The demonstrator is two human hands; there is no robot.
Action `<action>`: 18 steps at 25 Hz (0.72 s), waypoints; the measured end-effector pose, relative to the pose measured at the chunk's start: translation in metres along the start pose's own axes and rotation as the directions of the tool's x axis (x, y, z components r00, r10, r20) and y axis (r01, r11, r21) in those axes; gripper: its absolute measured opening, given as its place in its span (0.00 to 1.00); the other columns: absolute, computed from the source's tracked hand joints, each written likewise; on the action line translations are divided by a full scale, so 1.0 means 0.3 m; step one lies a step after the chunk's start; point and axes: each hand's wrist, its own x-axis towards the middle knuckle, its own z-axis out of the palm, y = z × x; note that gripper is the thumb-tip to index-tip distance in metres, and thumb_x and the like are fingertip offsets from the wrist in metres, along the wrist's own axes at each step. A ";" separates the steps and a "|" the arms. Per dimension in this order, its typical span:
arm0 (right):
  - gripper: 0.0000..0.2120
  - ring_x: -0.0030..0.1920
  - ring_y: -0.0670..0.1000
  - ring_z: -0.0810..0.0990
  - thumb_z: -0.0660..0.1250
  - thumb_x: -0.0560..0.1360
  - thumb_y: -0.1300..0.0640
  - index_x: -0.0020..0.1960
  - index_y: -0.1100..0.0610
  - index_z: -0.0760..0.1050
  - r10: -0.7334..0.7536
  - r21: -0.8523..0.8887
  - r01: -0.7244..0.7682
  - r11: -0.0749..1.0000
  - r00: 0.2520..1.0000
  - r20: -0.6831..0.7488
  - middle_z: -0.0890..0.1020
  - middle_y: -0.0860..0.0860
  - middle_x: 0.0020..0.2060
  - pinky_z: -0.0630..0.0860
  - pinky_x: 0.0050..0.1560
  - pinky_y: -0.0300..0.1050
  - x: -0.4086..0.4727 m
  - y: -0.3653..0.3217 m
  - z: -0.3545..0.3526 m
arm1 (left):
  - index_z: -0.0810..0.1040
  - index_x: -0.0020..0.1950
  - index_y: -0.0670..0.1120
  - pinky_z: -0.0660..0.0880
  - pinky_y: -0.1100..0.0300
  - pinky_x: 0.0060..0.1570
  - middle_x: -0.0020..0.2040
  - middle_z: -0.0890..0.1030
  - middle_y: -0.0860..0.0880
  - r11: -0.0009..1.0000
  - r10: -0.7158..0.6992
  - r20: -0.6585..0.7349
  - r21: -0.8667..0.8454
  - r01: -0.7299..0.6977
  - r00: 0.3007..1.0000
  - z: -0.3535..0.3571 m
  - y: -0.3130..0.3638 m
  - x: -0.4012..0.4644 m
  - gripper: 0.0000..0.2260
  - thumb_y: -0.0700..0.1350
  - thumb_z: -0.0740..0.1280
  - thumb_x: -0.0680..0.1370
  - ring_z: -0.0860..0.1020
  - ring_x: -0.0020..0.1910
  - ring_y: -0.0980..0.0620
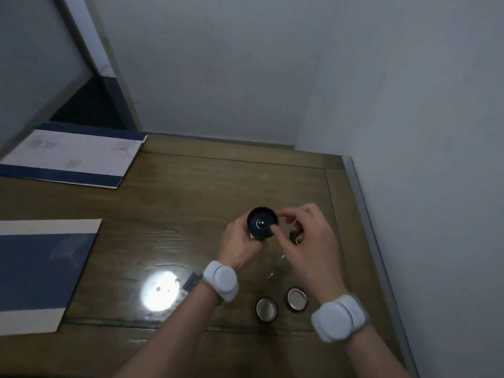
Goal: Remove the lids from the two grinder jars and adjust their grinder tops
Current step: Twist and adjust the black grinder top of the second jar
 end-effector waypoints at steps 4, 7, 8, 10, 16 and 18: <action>0.13 0.47 0.44 0.71 0.75 0.73 0.51 0.57 0.43 0.81 -0.093 -0.218 0.134 0.967 0.978 0.189 0.73 0.43 0.47 0.73 0.46 0.40 0.121 -0.061 -0.084 | 0.83 0.61 0.56 0.81 0.53 0.50 0.51 0.87 0.53 0.982 0.188 0.021 0.020 -0.189 0.982 -0.063 0.138 -0.005 0.20 0.41 0.74 0.71 0.84 0.52 0.50; 0.14 0.46 0.45 0.72 0.75 0.73 0.50 0.58 0.40 0.81 -0.108 -0.228 0.178 0.957 0.951 0.289 0.74 0.44 0.47 0.71 0.46 0.41 0.177 -0.088 -0.168 | 0.81 0.61 0.57 0.82 0.49 0.51 0.52 0.87 0.52 0.968 0.226 0.094 0.089 -0.234 0.970 -0.105 0.212 -0.008 0.22 0.43 0.73 0.68 0.84 0.53 0.48; 0.14 0.45 0.45 0.72 0.76 0.73 0.49 0.57 0.40 0.82 -0.117 -0.212 0.193 0.958 0.938 0.325 0.74 0.44 0.46 0.71 0.46 0.42 0.196 -0.093 -0.194 | 0.81 0.60 0.59 0.82 0.47 0.51 0.52 0.87 0.53 0.966 0.220 0.123 0.112 -0.234 0.968 -0.116 0.226 -0.007 0.22 0.44 0.73 0.67 0.84 0.52 0.47; 0.13 0.42 0.44 0.73 0.77 0.71 0.49 0.55 0.39 0.83 -0.136 -0.171 0.219 0.961 0.908 0.397 0.76 0.43 0.44 0.75 0.45 0.47 0.235 -0.104 -0.240 | 0.80 0.57 0.59 0.83 0.45 0.50 0.50 0.86 0.53 0.966 0.202 0.191 0.125 -0.228 0.961 -0.137 0.259 -0.007 0.22 0.44 0.73 0.64 0.84 0.51 0.47; 0.08 0.41 0.45 0.75 0.79 0.69 0.48 0.46 0.43 0.83 -0.155 -0.155 0.237 0.959 0.897 0.415 0.76 0.42 0.40 0.78 0.46 0.53 0.268 -0.119 -0.303 | 0.78 0.48 0.62 0.84 0.44 0.47 0.44 0.85 0.55 0.965 0.203 0.222 0.122 -0.234 0.954 -0.137 0.316 -0.012 0.19 0.44 0.73 0.61 0.84 0.46 0.49; 0.08 0.42 0.46 0.75 0.78 0.69 0.46 0.46 0.43 0.83 -0.129 -0.173 0.199 0.965 0.928 0.349 0.77 0.43 0.41 0.76 0.44 0.49 0.252 -0.119 -0.307 | 0.78 0.50 0.62 0.83 0.43 0.46 0.44 0.85 0.55 0.957 0.230 0.178 0.137 -0.256 0.957 -0.114 0.321 -0.015 0.20 0.47 0.74 0.61 0.84 0.45 0.48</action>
